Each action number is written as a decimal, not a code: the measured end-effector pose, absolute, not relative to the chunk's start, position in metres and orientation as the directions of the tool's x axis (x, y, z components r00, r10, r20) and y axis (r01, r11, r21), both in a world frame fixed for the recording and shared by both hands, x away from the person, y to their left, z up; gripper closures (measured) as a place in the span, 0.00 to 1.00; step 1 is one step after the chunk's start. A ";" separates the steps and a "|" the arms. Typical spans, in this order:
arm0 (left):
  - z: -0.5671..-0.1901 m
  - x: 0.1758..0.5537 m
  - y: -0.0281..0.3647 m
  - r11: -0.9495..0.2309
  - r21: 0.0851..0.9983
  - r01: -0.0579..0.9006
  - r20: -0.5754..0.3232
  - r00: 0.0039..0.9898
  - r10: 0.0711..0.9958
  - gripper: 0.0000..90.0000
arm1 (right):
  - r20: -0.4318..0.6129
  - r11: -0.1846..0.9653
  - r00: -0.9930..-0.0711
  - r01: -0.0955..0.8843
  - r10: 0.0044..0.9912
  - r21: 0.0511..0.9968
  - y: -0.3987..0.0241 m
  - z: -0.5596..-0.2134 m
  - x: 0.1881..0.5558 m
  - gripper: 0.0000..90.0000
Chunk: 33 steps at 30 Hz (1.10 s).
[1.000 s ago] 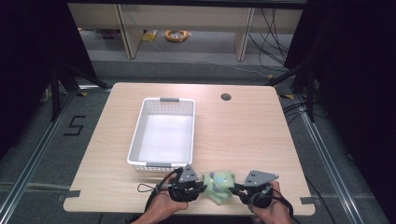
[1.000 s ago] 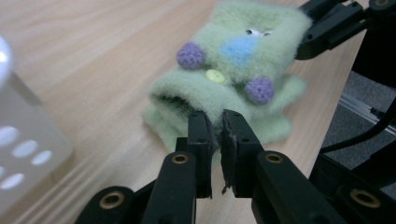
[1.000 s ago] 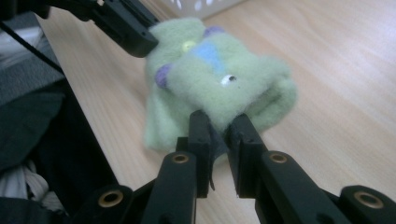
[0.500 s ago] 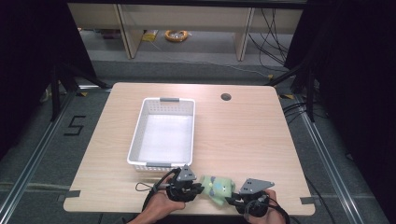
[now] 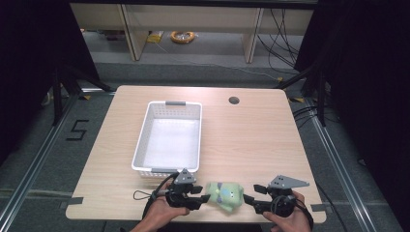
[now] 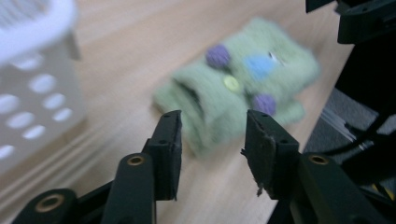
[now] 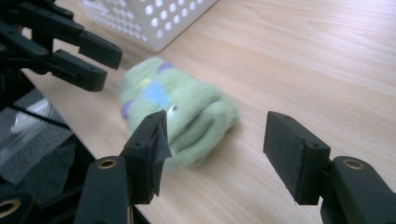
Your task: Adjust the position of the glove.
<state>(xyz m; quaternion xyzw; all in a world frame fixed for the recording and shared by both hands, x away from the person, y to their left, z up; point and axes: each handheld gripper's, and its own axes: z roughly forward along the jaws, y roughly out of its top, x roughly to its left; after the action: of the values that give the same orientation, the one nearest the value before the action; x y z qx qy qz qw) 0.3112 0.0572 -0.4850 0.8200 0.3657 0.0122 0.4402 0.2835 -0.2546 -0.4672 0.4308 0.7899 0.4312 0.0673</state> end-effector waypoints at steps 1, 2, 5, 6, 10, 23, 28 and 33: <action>-0.485 0.312 0.057 -0.340 0.727 0.597 -0.303 0.723 0.621 0.57 | 0.275 0.246 -0.607 0.634 0.746 0.733 -0.255 -0.467 0.285 0.44; -0.485 0.315 0.057 -0.331 0.717 0.614 -0.320 0.711 0.626 0.54 | 0.292 0.232 -0.602 0.641 0.743 0.732 -0.254 -0.468 0.287 0.44; -0.487 0.318 0.053 -0.325 0.704 0.632 -0.335 0.699 0.632 0.50 | 0.316 0.232 -0.599 0.661 0.736 0.714 -0.247 -0.470 0.292 0.43; -0.488 0.318 0.051 -0.315 0.697 0.644 -0.352 0.691 0.632 0.50 | 0.341 0.212 -0.587 0.675 0.734 0.707 -0.240 -0.472 0.294 0.43; -0.490 0.321 0.046 -0.308 0.692 0.653 -0.357 0.680 0.640 0.49 | 0.328 0.263 -0.611 0.678 0.721 0.686 -0.232 -0.476 0.304 0.45; -0.503 0.329 0.037 -0.326 0.644 0.692 -0.373 0.656 0.656 0.49 | 0.363 0.313 -0.587 0.748 0.724 0.586 -0.227 -0.498 0.323 0.47; -0.507 0.327 0.036 -0.340 0.630 0.698 -0.388 0.663 0.641 0.51 | 0.398 0.304 -0.585 0.759 0.707 0.575 -0.229 -0.502 0.327 0.48; -0.509 0.325 0.034 -0.354 0.625 0.696 -0.400 0.675 0.621 0.54 | 0.418 0.301 -0.591 0.760 0.690 0.577 -0.228 -0.505 0.326 0.50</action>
<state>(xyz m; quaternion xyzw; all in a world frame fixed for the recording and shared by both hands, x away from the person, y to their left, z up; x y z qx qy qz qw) 0.3251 0.0344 -0.5088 0.8215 0.4007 -0.0467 0.4031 0.3262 -0.2277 -0.5045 0.4502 0.8052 0.3834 -0.0453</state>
